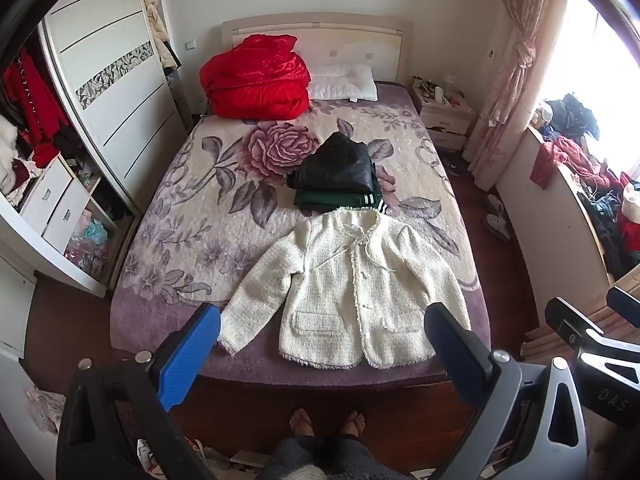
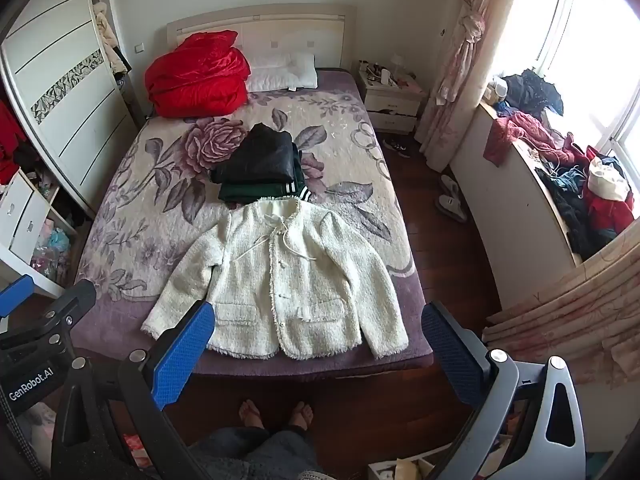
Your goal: Fold large clothes
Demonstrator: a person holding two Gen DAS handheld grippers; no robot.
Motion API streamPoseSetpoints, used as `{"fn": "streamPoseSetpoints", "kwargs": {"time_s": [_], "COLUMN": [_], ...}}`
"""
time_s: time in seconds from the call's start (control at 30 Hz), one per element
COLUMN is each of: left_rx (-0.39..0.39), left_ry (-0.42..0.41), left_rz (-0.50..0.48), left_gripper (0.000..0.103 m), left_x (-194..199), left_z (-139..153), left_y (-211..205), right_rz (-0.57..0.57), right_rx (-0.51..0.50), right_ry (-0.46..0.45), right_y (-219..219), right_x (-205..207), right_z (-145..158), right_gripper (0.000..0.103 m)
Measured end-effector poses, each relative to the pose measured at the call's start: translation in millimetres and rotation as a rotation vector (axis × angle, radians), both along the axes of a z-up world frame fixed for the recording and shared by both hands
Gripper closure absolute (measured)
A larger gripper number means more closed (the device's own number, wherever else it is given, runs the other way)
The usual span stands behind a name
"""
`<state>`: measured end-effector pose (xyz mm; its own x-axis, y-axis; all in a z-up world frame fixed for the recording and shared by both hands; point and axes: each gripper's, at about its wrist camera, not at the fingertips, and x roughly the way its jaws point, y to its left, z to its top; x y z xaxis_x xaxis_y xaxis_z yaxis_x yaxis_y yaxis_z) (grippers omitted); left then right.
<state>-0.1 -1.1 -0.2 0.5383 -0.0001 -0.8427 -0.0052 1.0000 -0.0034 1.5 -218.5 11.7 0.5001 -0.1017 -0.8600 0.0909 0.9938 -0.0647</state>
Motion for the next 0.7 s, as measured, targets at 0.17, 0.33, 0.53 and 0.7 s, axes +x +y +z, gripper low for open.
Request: {"fn": "streamPoseSetpoints", "kwargs": {"time_s": [0.17, 0.33, 0.53, 0.7], "left_rx": [-0.017, -0.011, -0.011, 0.0], "left_ry": [-0.001, -0.003, -0.015, -0.023], "left_rz": [-0.001, 0.004, 0.011, 0.008], "left_gripper": [0.0, 0.0, 0.0, 0.0], "left_x": [-0.3, -2.5, -2.1, -5.1], "left_z": [-0.1, 5.9, 7.9, 9.0], "left_y": [0.6, 0.0, 13.1, 5.9], "right_rz": [0.006, 0.0, 0.001, 0.002], "right_rx": [-0.006, 0.006, 0.003, 0.009], "right_ry": [0.004, -0.004, -0.005, -0.006], "right_y": [3.4, 1.8, 2.2, 0.0], "right_x": [0.3, -1.8, -2.1, -5.0], "right_z": [0.9, 2.1, 1.7, 0.7], "right_gripper": [0.0, 0.0, 0.0, 0.0]}}
